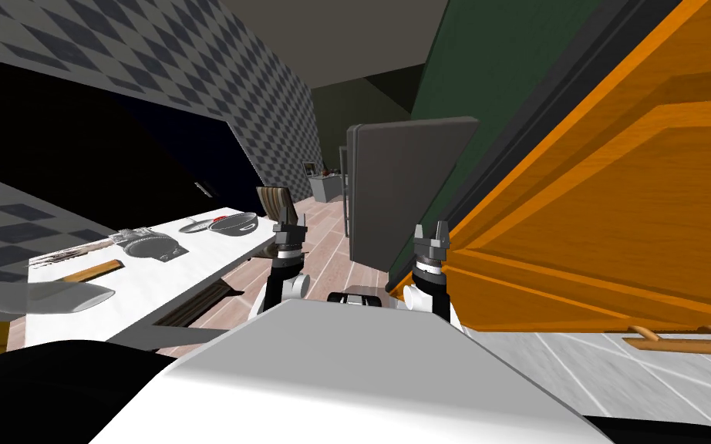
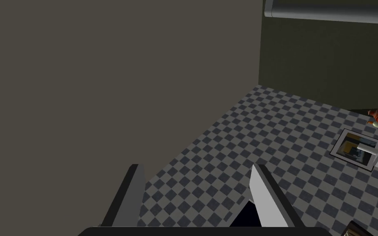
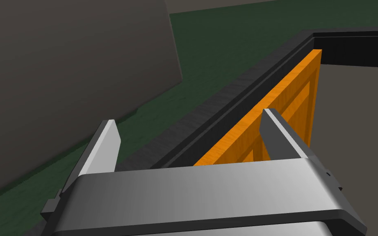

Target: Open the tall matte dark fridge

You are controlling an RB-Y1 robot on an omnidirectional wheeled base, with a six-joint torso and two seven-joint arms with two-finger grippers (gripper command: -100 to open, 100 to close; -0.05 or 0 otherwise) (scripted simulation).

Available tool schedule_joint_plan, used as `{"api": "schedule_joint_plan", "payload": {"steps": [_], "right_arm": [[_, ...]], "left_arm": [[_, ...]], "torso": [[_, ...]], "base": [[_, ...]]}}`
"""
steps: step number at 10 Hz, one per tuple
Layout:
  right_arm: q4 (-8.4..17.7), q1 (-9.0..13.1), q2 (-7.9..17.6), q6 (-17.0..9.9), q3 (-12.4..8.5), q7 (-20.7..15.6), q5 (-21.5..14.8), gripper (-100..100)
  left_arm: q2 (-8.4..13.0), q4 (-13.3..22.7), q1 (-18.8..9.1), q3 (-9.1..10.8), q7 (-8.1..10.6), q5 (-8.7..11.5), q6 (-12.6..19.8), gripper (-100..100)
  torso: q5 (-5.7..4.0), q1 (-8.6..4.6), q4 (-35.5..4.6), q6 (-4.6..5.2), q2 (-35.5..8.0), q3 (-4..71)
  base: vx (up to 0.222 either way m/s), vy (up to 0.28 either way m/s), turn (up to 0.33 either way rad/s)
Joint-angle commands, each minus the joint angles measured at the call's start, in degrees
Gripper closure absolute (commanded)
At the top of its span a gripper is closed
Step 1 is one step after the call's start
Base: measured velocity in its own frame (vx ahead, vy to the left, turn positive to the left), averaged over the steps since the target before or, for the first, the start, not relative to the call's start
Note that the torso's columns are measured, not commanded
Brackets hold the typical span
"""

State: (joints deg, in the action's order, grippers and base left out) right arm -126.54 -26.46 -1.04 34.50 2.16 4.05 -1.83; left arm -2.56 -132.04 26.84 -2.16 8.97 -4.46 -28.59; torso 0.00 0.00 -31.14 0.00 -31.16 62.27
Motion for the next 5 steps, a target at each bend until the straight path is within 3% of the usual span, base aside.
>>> {"api": "schedule_joint_plan", "payload": {"steps": [1,2,5], "right_arm": [[0.00,0.00,0.00,0.00,0.00,0.00,0.00,0],[0.43,0.15,2.14,0.38,0.31,1.02,0.81,-100],[1.98,0.67,6.04,2.02,1.49,5.14,4.04,-100]], "left_arm": [[0.00,0.00,0.00,0.00,0.00,0.00,0.00,0],[0.00,0.00,0.00,0.00,0.00,0.00,0.00,0],[0.00,0.03,0.01,0.00,0.00,0.00,0.01,0]], "torso": [[0.00,0.00,-4.23,0.00,-4.23,8.46],[0.00,0.00,-8.46,0.00,-8.46,16.92],[0.01,0.04,-11.05,0.00,-11.00,22.29]], "base": [[0.000,0.000,0.000],[0.016,0.005,0.027],[0.034,0.012,0.057]]}}
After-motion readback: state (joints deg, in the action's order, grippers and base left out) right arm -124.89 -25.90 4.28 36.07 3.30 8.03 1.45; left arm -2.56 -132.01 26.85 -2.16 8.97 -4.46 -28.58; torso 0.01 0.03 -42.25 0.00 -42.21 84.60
